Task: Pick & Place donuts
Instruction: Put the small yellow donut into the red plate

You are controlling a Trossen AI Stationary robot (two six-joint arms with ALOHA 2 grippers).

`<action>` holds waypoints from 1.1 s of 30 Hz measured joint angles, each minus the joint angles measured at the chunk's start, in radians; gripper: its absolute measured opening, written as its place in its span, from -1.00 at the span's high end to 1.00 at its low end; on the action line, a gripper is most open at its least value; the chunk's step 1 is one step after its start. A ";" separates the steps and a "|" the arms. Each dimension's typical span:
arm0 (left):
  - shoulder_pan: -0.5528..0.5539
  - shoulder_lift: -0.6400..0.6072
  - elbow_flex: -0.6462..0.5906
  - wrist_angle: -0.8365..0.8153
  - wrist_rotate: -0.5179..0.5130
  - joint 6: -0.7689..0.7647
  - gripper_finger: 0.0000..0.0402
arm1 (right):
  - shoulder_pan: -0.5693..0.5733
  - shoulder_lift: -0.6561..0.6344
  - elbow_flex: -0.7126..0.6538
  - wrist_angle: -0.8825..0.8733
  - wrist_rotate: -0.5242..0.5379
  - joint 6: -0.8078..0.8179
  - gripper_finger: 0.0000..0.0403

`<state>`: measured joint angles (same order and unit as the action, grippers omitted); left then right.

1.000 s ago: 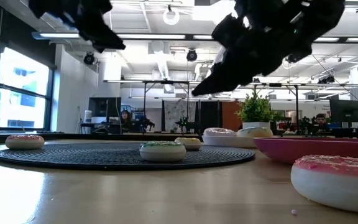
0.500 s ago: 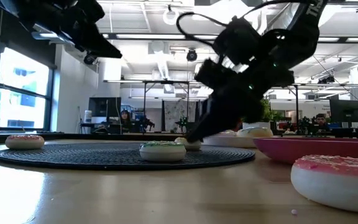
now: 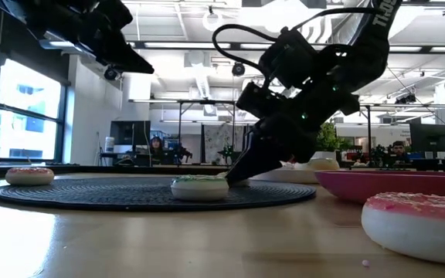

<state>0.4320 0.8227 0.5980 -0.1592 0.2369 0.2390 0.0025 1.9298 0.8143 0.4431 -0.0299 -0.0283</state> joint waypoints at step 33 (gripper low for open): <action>0.000 0.000 0.000 0.044 -0.003 -0.014 0.44 | 0.354 -0.667 -0.411 -0.367 0.230 0.392 0.97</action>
<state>0.4320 0.8226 0.5984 -0.1149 0.2336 0.2248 0.3565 1.2629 0.4036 0.0759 0.1997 0.3639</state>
